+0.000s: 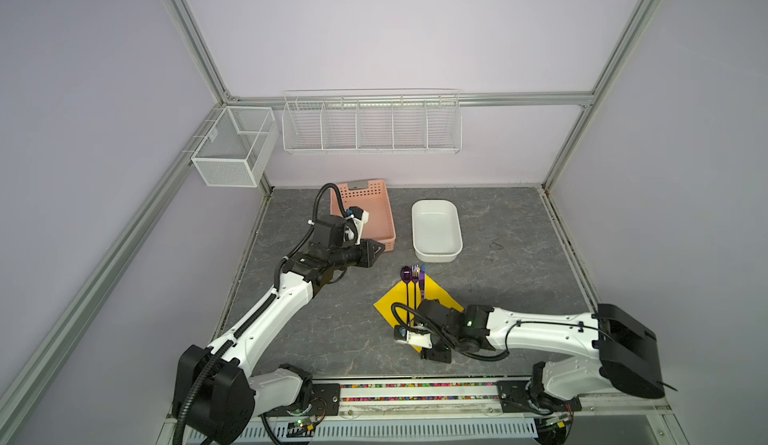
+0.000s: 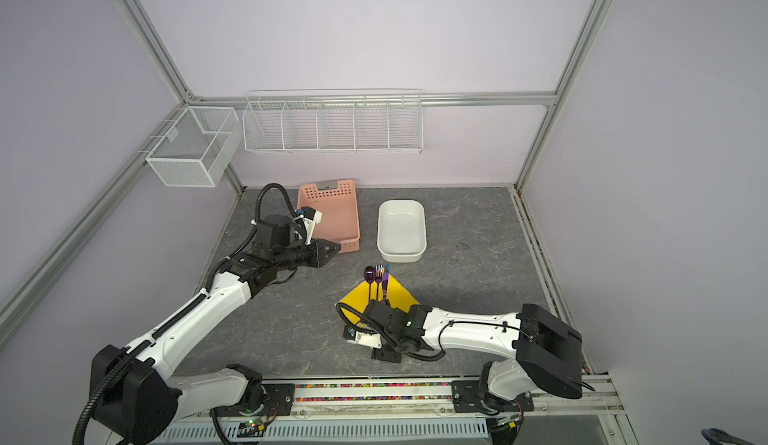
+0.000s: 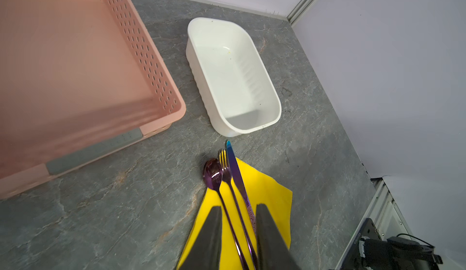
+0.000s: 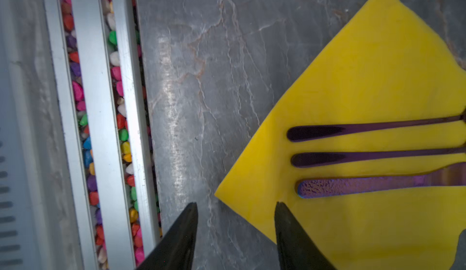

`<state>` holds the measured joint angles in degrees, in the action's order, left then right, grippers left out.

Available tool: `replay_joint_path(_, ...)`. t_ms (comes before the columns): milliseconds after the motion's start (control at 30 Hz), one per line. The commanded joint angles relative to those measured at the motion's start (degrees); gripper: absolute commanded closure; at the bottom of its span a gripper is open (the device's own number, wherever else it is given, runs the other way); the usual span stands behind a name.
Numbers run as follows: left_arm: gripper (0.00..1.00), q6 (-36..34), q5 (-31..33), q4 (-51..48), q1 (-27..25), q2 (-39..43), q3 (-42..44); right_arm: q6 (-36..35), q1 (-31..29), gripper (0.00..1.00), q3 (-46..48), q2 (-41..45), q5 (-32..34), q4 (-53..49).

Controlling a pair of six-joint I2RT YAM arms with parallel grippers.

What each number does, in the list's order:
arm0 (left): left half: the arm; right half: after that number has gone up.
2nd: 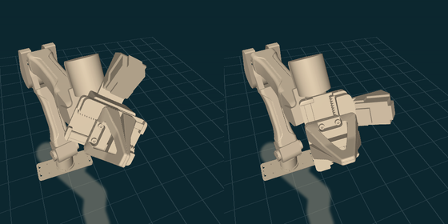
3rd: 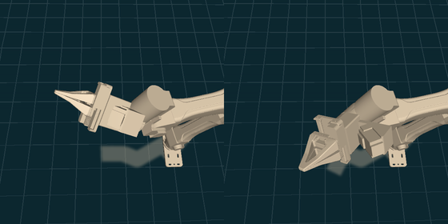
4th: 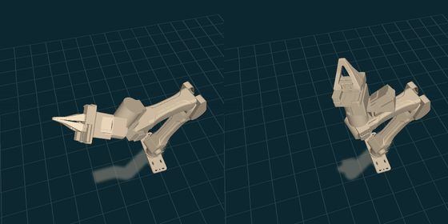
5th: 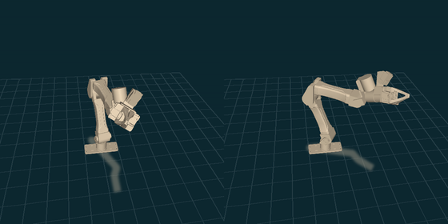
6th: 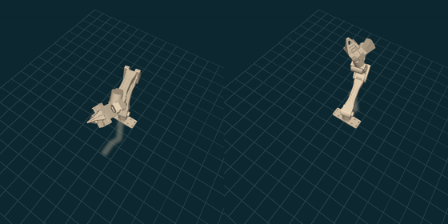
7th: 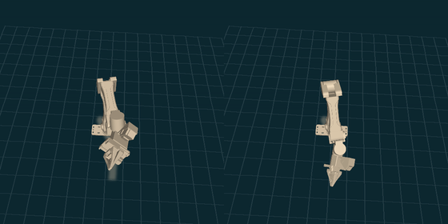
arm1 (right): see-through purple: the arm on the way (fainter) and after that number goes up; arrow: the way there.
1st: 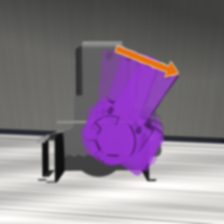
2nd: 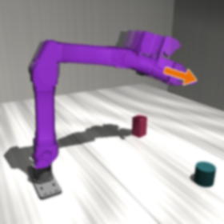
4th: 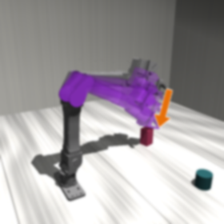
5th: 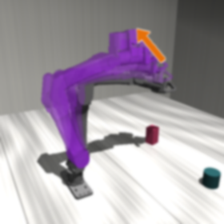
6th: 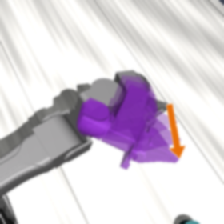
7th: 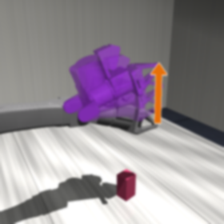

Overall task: Place the utensils on the paper napkin and roll it up
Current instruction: 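Move the right gripper to the near napkin corner while the left gripper approaches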

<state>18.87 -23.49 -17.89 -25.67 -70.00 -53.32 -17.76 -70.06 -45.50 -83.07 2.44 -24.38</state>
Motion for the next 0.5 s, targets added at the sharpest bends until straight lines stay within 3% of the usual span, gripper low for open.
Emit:
replay_joint_path(0,0.75,1.71,1.07,-0.99,-0.21,2.8,2.73,-3.95,-1.94,0.47,1.7,-2.02,6.27,3.39)
replay_joint_path(167,0.74,3.82,0.58,-1.53,-0.34,6.44,6.89,-4.7,-2.93,0.47,2.78,-4.53,12.07,7.33)
replay_joint_path(467,0.74,6.35,-0.5,-3.34,-0.87,11.96,13.02,-5.83,-2.8,0.54,2.65,-3.9,12.63,8.72)
